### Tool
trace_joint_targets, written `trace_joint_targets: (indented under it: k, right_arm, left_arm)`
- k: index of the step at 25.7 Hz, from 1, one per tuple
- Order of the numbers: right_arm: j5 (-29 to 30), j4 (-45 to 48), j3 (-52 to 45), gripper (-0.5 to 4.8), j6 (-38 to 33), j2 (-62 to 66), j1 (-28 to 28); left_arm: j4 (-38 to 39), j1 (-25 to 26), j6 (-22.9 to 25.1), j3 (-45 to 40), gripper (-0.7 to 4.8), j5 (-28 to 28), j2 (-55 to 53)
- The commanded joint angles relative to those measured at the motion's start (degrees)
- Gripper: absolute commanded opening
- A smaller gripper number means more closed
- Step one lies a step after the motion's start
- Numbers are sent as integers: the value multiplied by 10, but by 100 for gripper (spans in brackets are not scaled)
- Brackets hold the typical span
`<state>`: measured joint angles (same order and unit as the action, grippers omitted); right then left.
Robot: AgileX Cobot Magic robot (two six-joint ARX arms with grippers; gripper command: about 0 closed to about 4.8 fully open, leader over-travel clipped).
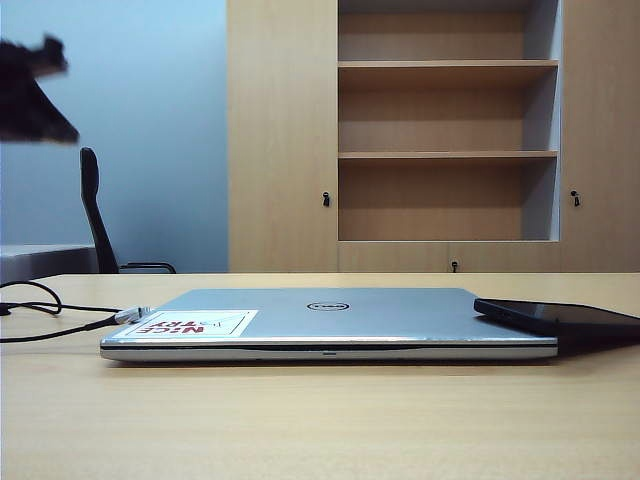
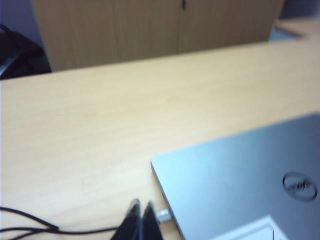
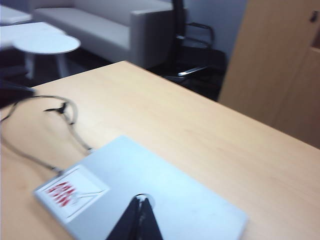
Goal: Pick up the charging cable and the phone, plug the charging cable into the charging port on the phone, and finally place them back on the table.
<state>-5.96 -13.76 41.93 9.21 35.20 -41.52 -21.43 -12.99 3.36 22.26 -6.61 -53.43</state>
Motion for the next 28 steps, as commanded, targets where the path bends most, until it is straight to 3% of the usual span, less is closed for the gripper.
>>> trace_joint_targets:
  k: [1,7,12,18,20,22,26,28]
  right_arm:
    - [-6,-25,5,-2,3,-2,-54]
    - [-33,-45,4,-2,2,-2,-104]
    - [-30,-45,4,-2,2,-2,-108]
    - [-30,-45,4,-2,2,-2,-108]
    - [-30,-45,4,-2,2,-2,-108]
    - [-30,-45,4,-2,2,-2,-108]
    - [-30,-45,4,-2,2,-2,-108]
    - [-30,-45,4,-2,2,-2,-108]
  left_arm:
    - [-3,-13,58,2,-6,-1,-45]
    - [26,-18,142,2,-6,-1,-81]
    - [64,-33,224,1,-6,-1,-90]
    - [77,-34,248,-6,-3,-1,-90]
    - [77,-34,248,-9,46,-1,-90]
    - [77,-34,265,-9,188,-1,-90]
    - [81,-34,344,-10,197,-1,-90]
    - [81,-33,359,-14,197,-1,-91]
